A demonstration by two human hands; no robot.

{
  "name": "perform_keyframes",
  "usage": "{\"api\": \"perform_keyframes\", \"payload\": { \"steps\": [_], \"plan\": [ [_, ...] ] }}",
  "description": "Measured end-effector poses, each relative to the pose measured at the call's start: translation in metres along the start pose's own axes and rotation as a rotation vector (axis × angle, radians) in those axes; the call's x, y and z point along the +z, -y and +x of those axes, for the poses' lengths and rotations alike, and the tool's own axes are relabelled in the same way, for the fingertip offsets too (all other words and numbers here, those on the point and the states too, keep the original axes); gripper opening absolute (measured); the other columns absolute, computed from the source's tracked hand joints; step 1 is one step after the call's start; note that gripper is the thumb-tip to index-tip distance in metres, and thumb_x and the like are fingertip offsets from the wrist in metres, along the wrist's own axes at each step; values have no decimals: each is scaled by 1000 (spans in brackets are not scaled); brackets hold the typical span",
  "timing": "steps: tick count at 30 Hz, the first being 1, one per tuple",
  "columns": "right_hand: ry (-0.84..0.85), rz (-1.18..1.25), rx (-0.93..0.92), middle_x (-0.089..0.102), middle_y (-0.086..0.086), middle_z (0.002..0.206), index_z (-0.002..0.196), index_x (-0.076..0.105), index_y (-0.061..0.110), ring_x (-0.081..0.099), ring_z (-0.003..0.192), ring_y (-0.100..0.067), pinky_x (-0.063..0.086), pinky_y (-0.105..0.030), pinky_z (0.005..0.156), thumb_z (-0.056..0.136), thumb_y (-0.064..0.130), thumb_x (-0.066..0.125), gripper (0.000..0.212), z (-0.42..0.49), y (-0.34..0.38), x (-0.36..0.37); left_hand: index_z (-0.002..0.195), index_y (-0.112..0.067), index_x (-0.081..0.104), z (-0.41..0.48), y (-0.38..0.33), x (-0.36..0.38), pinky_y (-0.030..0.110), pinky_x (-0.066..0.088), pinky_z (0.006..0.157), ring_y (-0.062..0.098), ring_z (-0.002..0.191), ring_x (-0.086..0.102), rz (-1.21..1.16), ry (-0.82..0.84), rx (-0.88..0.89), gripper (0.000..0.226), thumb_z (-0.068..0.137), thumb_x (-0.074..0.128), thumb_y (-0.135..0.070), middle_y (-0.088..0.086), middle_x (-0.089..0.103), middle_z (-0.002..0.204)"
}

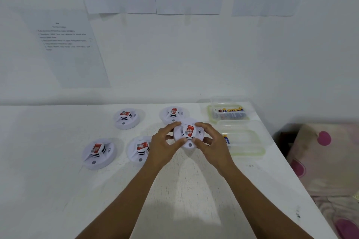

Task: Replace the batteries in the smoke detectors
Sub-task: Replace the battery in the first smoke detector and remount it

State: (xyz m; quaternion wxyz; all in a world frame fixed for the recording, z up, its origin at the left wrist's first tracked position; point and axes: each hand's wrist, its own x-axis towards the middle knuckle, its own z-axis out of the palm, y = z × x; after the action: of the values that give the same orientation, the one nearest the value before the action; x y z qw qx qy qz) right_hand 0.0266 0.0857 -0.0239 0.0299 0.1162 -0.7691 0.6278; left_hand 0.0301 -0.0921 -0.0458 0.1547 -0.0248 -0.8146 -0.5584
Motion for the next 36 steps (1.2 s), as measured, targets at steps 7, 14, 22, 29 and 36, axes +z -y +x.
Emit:
{"api": "perform_keyframes", "payload": {
  "steps": [7, 14, 22, 29, 36],
  "plan": [
    [2, 10, 8, 62, 18, 117, 122, 61, 25, 65, 102, -2, 58, -20, 80, 86, 10, 72, 40, 0, -2, 1, 125, -35, 55, -2, 2, -1, 8, 49, 82, 11, 106, 63, -27, 8, -4, 49, 81, 77, -31, -3, 65, 125],
    [7, 11, 5, 62, 25, 113, 117, 61, 32, 66, 98, 0, 58, -20, 77, 86, 9, 72, 40, -1, -1, 2, 124, -30, 58, -4, -1, -2, 20, 55, 87, 10, 106, 65, -101, 13, -13, 48, 81, 78, -24, -4, 66, 122],
    [-4, -26, -16, 62, 22, 115, 120, 60, 29, 65, 101, -2, 57, -21, 82, 86, 11, 71, 40, -1, -3, 2, 123, -36, 55, -3, -1, -2, 11, 51, 82, 4, 101, 65, -71, 15, -25, 49, 80, 77, -30, -11, 64, 119],
    [-6, -47, -26, 62, 22, 115, 120, 59, 30, 64, 103, -1, 55, -17, 81, 86, 14, 72, 40, -2, -4, 2, 121, -36, 56, -6, -4, -2, 9, 49, 83, 2, 101, 64, -80, 18, -20, 48, 80, 78, -27, -15, 63, 116],
    [-12, -52, -20, 61, 22, 115, 121, 59, 29, 64, 103, -4, 56, -18, 81, 86, 15, 73, 40, -4, -6, 2, 121, -37, 56, -9, -5, -3, 12, 51, 84, 4, 103, 65, -93, 21, -5, 48, 80, 78, -26, -14, 64, 116]
  ]
}}
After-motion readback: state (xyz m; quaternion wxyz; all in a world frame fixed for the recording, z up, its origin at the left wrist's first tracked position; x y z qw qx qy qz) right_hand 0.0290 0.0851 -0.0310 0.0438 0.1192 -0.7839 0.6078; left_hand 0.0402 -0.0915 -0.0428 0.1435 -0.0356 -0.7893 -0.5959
